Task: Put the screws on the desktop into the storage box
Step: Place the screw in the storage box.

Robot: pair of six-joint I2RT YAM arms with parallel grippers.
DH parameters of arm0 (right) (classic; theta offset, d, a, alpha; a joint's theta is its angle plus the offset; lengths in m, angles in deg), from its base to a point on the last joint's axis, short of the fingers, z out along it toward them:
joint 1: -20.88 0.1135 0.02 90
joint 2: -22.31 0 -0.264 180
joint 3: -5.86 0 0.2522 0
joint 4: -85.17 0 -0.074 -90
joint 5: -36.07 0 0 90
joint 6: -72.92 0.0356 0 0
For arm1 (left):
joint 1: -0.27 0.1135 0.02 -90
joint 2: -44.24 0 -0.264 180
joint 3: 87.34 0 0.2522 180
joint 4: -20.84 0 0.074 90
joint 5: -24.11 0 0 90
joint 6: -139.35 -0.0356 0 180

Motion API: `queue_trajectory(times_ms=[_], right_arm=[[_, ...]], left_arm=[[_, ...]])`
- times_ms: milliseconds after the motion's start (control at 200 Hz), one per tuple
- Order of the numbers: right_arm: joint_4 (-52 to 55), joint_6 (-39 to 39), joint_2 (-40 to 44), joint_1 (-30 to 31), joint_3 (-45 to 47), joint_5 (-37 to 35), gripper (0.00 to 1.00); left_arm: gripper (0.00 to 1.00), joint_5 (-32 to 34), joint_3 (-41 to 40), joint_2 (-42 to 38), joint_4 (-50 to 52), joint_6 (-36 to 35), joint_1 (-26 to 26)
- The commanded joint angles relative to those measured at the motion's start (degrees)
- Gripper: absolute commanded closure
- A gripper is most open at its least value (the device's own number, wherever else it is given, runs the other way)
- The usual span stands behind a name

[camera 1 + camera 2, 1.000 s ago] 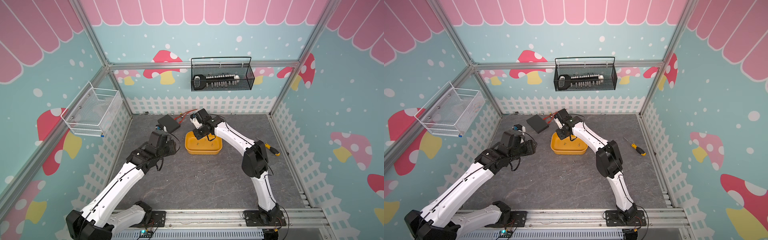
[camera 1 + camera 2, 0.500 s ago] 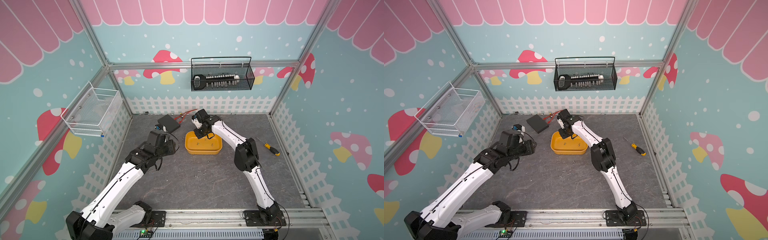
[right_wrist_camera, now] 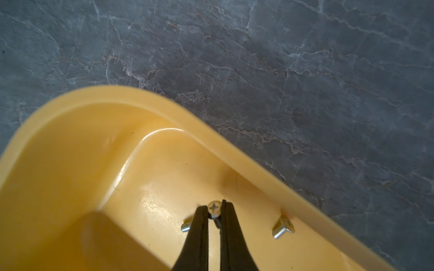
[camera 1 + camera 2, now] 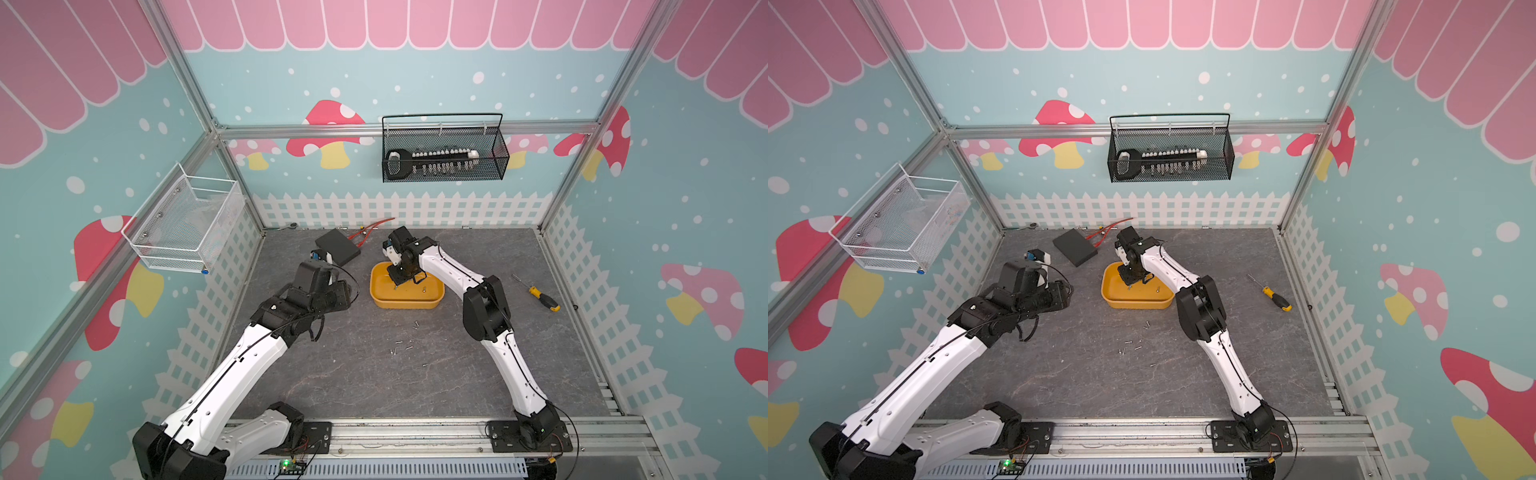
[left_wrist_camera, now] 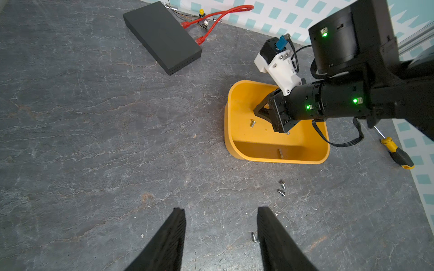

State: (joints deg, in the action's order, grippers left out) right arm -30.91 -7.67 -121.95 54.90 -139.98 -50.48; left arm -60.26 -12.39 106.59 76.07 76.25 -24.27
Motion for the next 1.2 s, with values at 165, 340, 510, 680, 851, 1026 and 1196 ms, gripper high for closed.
queue_trajectory(times_ms=[165, 340, 510, 680, 851, 1026, 1196], right_arm=[[1.1, -0.7, -2.3, 0.1, -1.4, 0.1, 0.92], [1.2, -0.8, -2.4, 0.0, -1.4, 0.1, 0.91], [1.4, -1.0, -2.5, 0.1, -1.4, 0.1, 0.90], [1.4, -0.9, -2.4, 0.0, -1.4, -0.1, 0.86], [1.4, -0.7, -2.1, 0.1, -1.6, -0.3, 0.80], [1.5, -0.6, -1.2, 0.0, -2.4, -0.8, 0.77], [1.4, -0.3, 2.3, 0.1, -3.2, -1.8, 0.76]], left_arm=[[0.47, -0.9, -0.7, -0.6, -0.1, -1.0, 0.3], [0.47, -0.9, -0.8, -0.7, 0.0, -1.0, 0.4], [0.47, -1.0, -0.8, -0.8, -0.1, -1.0, 0.3], [0.47, -1.0, -0.8, -0.8, -0.1, -1.1, 0.3], [0.47, -1.1, -0.9, -0.8, -0.1, -1.1, 0.3], [0.47, -1.1, -0.9, -0.8, -0.1, -1.1, 0.4], [0.47, -1.0, -0.8, -1.2, -0.1, -1.1, 0.3]])
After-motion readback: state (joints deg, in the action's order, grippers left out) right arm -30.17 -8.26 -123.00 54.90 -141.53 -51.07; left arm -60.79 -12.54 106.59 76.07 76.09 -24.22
